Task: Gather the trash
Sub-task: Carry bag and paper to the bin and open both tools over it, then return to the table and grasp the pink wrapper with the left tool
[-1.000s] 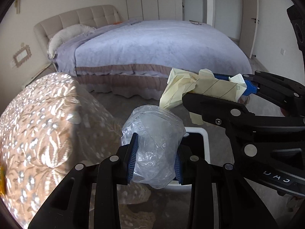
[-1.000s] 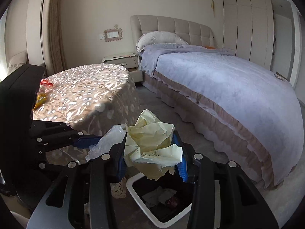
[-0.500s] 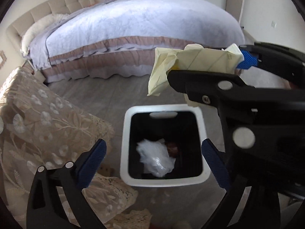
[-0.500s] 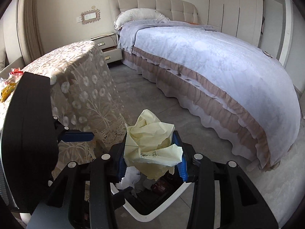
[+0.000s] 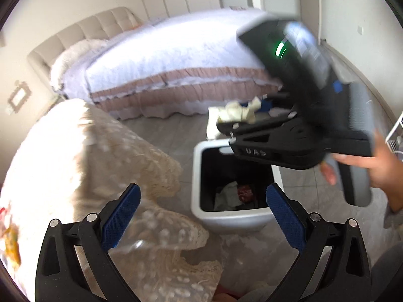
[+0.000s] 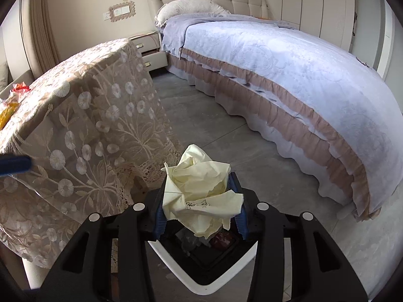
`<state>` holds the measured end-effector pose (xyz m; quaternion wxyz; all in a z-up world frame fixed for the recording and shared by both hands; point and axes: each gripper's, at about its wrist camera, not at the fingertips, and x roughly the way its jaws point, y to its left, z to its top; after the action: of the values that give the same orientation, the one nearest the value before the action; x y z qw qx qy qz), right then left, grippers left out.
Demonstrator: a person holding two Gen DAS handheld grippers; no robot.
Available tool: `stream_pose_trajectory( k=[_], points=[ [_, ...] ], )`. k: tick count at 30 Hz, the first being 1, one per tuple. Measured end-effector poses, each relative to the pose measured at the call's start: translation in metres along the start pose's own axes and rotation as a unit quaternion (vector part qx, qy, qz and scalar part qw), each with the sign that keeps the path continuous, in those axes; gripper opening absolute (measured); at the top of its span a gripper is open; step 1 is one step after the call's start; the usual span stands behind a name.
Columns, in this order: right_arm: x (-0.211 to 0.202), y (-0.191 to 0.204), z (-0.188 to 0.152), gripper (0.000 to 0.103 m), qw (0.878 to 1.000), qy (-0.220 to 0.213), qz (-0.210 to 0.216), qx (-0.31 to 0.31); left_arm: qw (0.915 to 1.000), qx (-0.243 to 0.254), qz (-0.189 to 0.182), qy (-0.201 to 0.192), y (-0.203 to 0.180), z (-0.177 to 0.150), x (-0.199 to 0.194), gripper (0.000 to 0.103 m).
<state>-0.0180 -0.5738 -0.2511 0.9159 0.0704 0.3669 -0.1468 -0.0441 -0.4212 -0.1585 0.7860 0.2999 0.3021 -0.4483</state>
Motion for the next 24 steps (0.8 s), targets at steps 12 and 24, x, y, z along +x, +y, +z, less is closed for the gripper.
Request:
stream_pose_trajectory(
  k=[12,24],
  points=[
    [-0.021,0.043,0.011,0.098,0.998,-0.038,-0.015,-0.055,0.9766,-0.175,0.092,-0.085,0.101,-0.060,-0.102,0.098],
    [-0.095,0.139,0.055,0.098,0.979,-0.142,0.104,-0.105,0.9042,-0.270,0.316,-0.099,0.185,-0.150,-0.202,0.098]
  ],
)
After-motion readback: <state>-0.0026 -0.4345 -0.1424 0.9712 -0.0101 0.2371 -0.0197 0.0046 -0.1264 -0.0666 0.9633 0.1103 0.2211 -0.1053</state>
